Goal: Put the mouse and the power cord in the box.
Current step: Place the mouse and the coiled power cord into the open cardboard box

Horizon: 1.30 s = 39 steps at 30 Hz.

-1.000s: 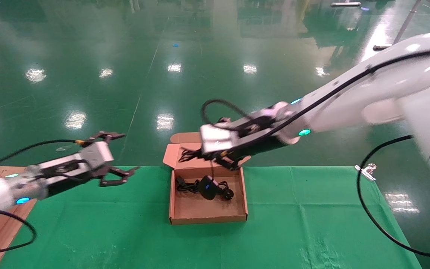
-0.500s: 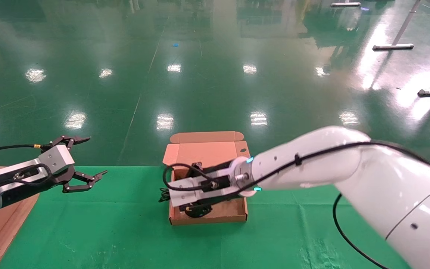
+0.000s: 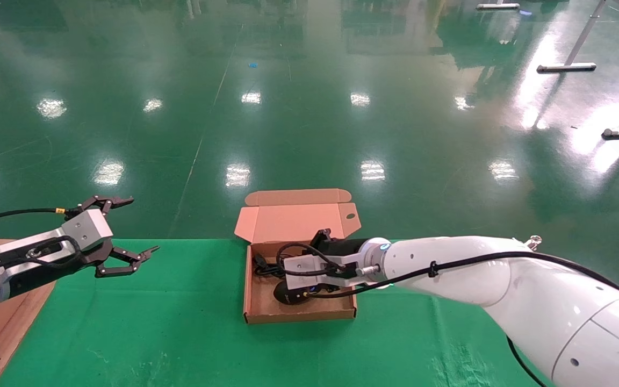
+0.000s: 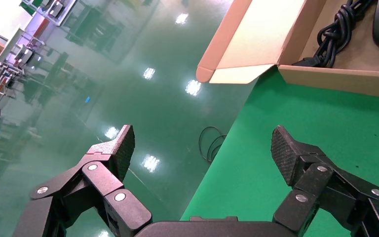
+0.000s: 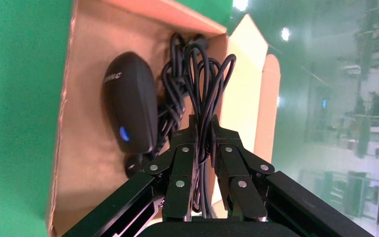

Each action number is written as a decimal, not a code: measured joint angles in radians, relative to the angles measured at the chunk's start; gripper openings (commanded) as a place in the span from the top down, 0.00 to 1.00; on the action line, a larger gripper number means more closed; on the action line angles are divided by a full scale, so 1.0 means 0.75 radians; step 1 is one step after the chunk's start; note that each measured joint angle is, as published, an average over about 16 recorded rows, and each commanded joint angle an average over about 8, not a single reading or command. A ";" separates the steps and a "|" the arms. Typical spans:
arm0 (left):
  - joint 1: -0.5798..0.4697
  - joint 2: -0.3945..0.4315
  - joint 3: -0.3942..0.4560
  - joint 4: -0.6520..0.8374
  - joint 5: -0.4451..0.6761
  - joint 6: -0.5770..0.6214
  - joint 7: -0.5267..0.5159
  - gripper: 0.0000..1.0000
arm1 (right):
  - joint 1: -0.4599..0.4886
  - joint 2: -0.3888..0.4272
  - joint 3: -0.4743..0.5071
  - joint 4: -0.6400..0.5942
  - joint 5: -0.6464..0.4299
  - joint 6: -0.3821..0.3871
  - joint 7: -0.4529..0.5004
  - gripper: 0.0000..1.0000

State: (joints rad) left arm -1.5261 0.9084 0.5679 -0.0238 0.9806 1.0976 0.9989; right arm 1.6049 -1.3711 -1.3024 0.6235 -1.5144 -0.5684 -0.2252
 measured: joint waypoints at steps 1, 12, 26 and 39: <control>0.000 0.000 0.000 0.001 0.000 0.000 0.000 0.00 | -0.003 0.000 -0.004 0.000 0.003 0.008 -0.003 0.06; -0.001 0.000 0.000 0.003 0.000 0.001 0.001 0.00 | -0.009 0.001 -0.008 0.002 0.013 0.019 -0.008 0.00; 0.051 -0.033 -0.033 -0.144 -0.028 0.047 -0.136 0.00 | -0.078 0.108 0.143 0.094 0.116 -0.124 0.053 0.00; 0.178 -0.117 -0.114 -0.499 -0.099 0.159 -0.470 0.00 | -0.229 0.325 0.436 0.283 0.339 -0.391 0.172 0.00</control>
State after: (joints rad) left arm -1.3924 0.8203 0.4823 -0.3983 0.9066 1.2166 0.6460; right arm 1.4332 -1.1272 -0.9758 0.8356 -1.2604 -0.8616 -0.0958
